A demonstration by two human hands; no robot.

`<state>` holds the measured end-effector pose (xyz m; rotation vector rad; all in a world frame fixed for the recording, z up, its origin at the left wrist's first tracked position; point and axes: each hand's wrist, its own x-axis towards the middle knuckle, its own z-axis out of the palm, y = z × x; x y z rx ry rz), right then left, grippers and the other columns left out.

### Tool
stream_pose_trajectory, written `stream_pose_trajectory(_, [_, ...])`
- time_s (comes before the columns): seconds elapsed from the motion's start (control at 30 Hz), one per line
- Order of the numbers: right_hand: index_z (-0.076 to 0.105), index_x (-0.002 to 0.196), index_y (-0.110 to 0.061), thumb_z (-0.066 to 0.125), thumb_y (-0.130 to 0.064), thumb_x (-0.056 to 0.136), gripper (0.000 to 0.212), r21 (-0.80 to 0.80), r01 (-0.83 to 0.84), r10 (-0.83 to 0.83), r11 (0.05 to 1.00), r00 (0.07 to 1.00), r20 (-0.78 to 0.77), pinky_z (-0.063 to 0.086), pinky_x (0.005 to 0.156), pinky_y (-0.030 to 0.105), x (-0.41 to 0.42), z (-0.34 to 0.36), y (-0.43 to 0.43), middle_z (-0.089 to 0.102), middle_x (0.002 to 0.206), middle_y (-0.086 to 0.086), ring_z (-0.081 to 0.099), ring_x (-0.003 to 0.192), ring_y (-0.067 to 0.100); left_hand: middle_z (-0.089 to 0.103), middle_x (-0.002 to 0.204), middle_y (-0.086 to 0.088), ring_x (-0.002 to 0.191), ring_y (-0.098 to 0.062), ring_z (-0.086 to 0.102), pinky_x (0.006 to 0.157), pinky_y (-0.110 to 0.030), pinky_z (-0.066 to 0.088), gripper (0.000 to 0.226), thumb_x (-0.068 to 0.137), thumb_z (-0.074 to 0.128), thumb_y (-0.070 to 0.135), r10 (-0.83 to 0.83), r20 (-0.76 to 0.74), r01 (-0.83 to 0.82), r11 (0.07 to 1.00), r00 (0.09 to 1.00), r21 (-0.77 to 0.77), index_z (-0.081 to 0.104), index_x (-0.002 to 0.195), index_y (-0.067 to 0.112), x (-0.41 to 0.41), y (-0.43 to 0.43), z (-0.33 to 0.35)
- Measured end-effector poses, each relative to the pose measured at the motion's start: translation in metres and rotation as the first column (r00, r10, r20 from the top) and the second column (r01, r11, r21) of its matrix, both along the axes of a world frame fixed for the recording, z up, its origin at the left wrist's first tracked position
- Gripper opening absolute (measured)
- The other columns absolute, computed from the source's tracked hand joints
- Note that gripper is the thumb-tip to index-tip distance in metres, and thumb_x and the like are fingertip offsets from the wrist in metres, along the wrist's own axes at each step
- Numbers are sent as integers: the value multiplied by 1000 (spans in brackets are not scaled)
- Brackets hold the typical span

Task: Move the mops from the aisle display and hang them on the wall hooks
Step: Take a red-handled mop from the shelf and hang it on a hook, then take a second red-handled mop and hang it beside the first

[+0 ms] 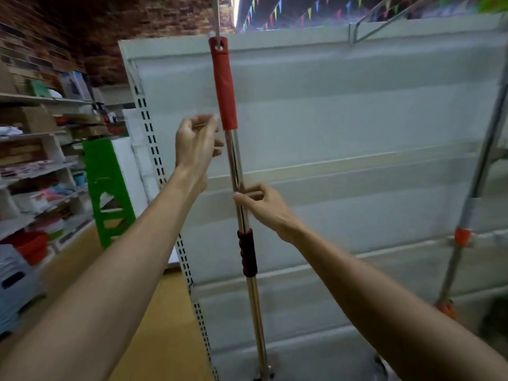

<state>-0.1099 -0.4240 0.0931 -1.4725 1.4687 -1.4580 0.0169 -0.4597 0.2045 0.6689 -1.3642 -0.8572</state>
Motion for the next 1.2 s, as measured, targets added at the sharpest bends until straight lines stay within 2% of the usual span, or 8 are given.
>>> stream_pose_trajectory(0.07, [63,113,-15,71,-41,92,34,14,62,-62,998,998,-24,55,85,31,-9,-13,23,70,113,5,66,101,16,61,80,1,60,-15,61,58,-29,51,8,100,58,22,-83,7,83,996,997,29,58,102,14,3,13,-19])
stream_pose_trajectory(0.17, [66,102,-22,72,-31,91,16,26,179,-176,984,981,-82,54,78,25,-23,-38,59,71,96,-1,65,85,8,62,69,4,53,-15,60,55,-29,50,7,98,60,21,-175,60,173,984,983,37,61,97,15,-2,34,-48])
stream_pose_trajectory(0.23, [66,93,-28,72,-27,90,6,30,262,-257,965,960,-111,55,81,32,-38,-58,87,71,87,-5,67,83,11,60,63,6,48,-12,58,50,-26,49,9,100,59,19,-239,66,236,970,969,52,59,91,17,-15,49,-67])
stream_pose_trajectory(0.43, [72,103,-10,72,-17,91,14,47,505,-487,862,850,-198,54,77,30,-109,-90,199,72,92,6,66,81,16,57,53,8,41,-8,55,43,-23,46,15,102,56,16,-502,72,488,859,862,153,56,87,17,-98,102,-107])
stream_pose_trajectory(0.57, [70,99,-13,70,-14,92,7,62,675,-656,735,731,-188,54,71,28,-162,-100,284,69,79,0,68,77,19,58,55,8,46,-12,55,46,-26,47,14,102,56,14,-673,79,653,735,735,184,58,88,17,-179,158,-125])
stream_pose_trajectory(0.87, [70,100,-19,65,-22,94,8,52,919,-880,391,390,-270,55,75,25,-278,-112,491,70,91,-6,66,85,10,58,67,-2,49,-11,57,52,-30,50,17,103,56,22,-903,190,879,422,385,223,64,94,10,-373,352,-156])
stream_pose_trajectory(1.0, [70,108,-10,63,-16,94,16,47,965,-927,257,260,-269,60,86,41,-342,-110,574,72,104,7,68,96,22,60,69,-3,50,-7,58,53,-27,52,17,103,56,22,-926,242,921,339,290,193,65,96,9,-446,439,-162])
stream_pose_trajectory(1.2, [70,102,-17,61,-18,93,12,50,990,-946,129,138,-293,59,84,41,-434,-109,671,73,96,0,70,89,21,60,71,-3,48,0,57,49,-17,49,16,103,56,21,-933,287,935,283,217,214,64,97,9,-546,531,-174])
